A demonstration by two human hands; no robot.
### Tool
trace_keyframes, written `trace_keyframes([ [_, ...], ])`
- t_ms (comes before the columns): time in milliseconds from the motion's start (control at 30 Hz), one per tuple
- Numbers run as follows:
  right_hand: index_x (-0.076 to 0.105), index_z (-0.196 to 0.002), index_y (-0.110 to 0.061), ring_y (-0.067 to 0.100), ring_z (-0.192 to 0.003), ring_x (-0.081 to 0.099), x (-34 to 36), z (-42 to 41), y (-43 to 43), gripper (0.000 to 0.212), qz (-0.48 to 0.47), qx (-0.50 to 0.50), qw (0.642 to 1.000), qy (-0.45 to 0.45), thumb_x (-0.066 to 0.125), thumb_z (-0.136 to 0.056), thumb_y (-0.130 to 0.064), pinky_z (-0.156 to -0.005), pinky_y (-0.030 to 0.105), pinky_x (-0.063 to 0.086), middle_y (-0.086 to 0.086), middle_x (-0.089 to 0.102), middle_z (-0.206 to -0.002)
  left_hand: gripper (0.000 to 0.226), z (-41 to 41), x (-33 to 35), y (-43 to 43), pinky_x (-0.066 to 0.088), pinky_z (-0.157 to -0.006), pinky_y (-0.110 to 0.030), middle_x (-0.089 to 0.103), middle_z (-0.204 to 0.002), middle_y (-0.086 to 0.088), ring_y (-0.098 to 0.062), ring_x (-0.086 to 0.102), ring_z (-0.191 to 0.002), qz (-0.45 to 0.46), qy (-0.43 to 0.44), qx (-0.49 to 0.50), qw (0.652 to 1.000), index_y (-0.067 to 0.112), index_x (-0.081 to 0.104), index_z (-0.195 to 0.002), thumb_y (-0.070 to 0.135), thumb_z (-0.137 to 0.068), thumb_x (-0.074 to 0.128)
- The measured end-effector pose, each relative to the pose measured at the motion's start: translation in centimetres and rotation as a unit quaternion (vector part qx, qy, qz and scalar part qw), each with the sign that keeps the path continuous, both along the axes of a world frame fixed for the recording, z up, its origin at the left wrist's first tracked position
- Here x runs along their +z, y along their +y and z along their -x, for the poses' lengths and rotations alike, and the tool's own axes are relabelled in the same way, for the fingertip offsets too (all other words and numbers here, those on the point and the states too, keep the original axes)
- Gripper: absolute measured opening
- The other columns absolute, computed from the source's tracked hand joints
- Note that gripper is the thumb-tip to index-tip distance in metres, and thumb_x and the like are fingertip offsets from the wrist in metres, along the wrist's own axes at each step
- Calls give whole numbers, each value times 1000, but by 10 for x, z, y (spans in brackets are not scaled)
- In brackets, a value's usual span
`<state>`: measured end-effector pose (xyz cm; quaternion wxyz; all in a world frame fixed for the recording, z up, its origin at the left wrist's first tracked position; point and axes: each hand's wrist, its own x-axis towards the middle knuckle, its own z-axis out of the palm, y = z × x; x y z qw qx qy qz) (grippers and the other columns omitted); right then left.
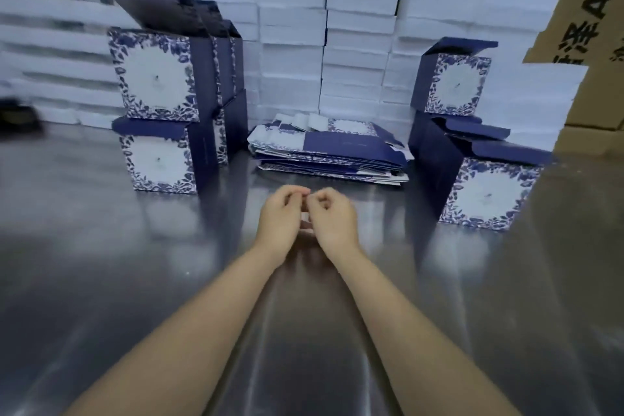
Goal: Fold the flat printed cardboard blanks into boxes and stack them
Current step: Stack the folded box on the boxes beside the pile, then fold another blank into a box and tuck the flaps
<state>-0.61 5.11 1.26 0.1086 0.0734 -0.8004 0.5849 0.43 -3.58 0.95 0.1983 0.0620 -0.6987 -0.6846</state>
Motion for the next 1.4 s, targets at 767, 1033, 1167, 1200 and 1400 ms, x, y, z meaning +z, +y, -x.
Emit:
trace_keyframes([
  [767,38,-145,-17,20,-150,2,-6,128,16,57,-432,-74,888,138,48,-89,-24,-121,40,2,4,18,-161,34,-6,-9,3,50,-60,-14,68,-73,8,4,59,-56,84,-14,-27,996,16,66,-74,-2,-90,42],
  [1033,53,-134,-4,23,-140,33,-2,139,22,44,-392,-138,871,263,48,-90,-3,-120,37,12,4,45,-148,35,-7,-10,4,52,-62,-17,68,-69,9,2,60,-58,111,-18,-40,993,18,66,-71,-2,-90,44],
  [1167,72,-101,2,32,-100,59,9,126,23,31,-258,-195,835,446,57,-78,17,-94,51,46,14,68,-109,38,-1,-12,3,54,-59,-22,68,-66,11,2,61,-57,124,-18,-27,992,22,64,-69,-1,-90,43],
  [1200,72,-98,2,33,-94,59,16,120,23,30,-218,-201,828,476,58,-77,19,-84,51,50,15,69,-103,38,0,-12,4,55,-60,-26,68,-66,10,2,61,-56,126,-19,-20,992,22,64,-68,-1,-90,43],
  [1400,75,-101,-2,32,-91,59,118,57,35,37,-30,-250,840,481,52,-80,18,-78,14,41,13,66,-98,26,1,-9,4,54,-58,-30,67,-85,-1,-11,61,-60,56,-6,1,998,28,62,-82,10,-95,49],
])
